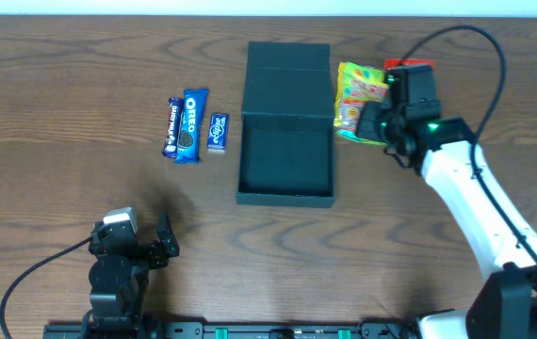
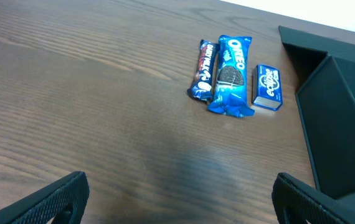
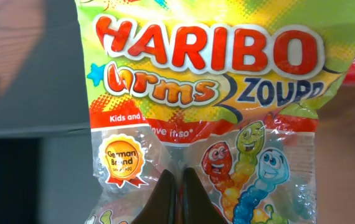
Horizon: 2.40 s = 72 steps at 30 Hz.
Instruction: Pack container
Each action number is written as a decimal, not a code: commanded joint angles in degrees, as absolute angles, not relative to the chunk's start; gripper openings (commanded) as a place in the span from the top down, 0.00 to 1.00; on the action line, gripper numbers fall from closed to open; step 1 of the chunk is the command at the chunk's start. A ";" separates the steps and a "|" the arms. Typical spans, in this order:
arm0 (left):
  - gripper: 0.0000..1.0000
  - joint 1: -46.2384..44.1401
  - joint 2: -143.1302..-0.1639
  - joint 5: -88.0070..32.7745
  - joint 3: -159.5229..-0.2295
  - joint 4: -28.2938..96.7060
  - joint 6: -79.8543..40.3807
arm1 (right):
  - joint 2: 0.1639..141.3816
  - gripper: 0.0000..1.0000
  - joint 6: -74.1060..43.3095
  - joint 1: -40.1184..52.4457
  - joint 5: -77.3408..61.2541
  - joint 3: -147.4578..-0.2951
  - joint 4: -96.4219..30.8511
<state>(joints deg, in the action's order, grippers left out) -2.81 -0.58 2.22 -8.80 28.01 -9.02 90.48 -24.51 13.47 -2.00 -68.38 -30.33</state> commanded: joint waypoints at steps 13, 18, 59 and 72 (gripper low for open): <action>0.05 -2.61 -0.27 3.40 -7.77 27.90 -9.21 | 95.66 0.99 -34.70 30.55 -0.93 -70.35 -23.44; 0.05 -2.61 -0.27 3.40 -7.77 27.90 -9.21 | 96.29 0.99 -34.65 34.70 -1.10 -70.35 -20.71; 0.05 -2.59 -0.27 7.16 -7.77 26.39 -7.70 | 90.24 0.01 -18.11 24.82 7.27 -73.71 -23.14; 0.05 -2.59 -0.27 10.70 -7.77 11.97 -10.61 | 90.61 0.01 -18.09 17.65 7.25 -73.71 -23.75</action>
